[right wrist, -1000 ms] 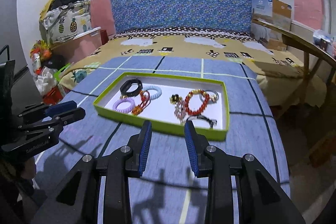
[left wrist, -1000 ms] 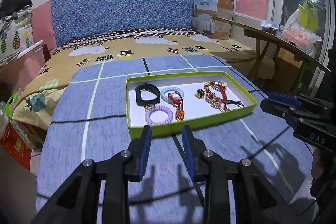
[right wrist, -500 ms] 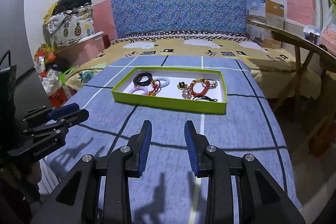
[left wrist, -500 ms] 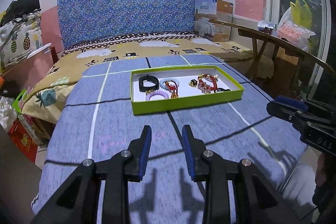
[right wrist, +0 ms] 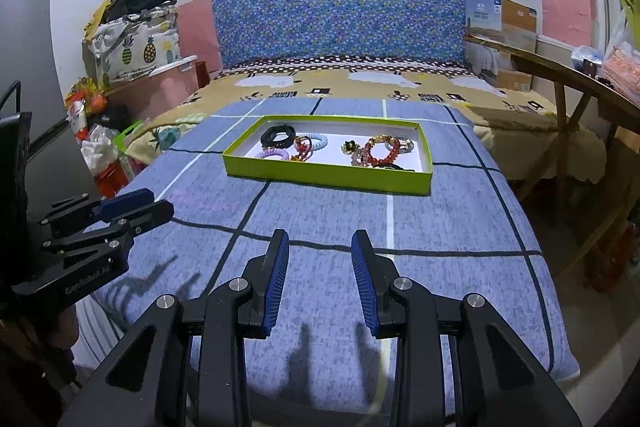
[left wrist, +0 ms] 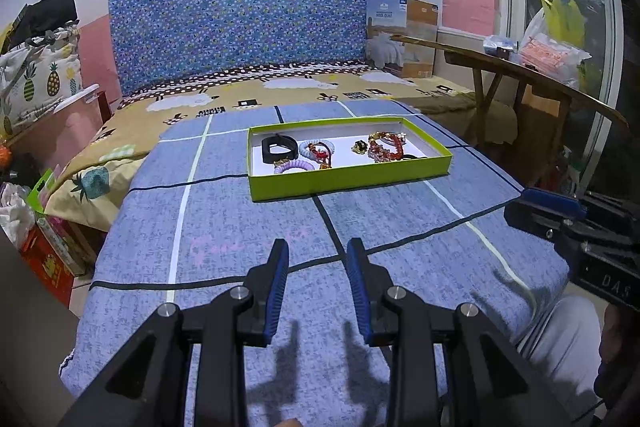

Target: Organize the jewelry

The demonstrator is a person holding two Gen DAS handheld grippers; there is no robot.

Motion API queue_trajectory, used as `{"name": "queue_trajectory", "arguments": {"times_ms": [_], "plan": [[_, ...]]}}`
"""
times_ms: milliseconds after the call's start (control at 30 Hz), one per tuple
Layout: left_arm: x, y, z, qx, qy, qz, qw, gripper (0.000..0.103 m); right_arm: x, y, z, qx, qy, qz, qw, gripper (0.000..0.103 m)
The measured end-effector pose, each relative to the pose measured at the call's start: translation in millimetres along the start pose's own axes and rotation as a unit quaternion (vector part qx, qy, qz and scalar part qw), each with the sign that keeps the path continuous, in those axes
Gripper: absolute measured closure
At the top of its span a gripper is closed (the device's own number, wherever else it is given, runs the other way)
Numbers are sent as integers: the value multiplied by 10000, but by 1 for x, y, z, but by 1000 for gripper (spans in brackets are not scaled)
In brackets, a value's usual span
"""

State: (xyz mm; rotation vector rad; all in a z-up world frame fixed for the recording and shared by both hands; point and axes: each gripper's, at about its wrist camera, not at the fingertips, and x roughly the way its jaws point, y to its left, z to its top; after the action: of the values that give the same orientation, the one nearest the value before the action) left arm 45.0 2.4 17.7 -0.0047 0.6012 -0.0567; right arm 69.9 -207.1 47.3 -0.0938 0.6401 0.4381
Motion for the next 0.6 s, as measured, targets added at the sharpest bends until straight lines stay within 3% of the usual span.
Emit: {"name": "queue_trajectory", "arguments": {"times_ms": [600], "plan": [[4,-2,1,-31,23,18,10000,72,5,-1,1,15,43,17,10000,70]]}}
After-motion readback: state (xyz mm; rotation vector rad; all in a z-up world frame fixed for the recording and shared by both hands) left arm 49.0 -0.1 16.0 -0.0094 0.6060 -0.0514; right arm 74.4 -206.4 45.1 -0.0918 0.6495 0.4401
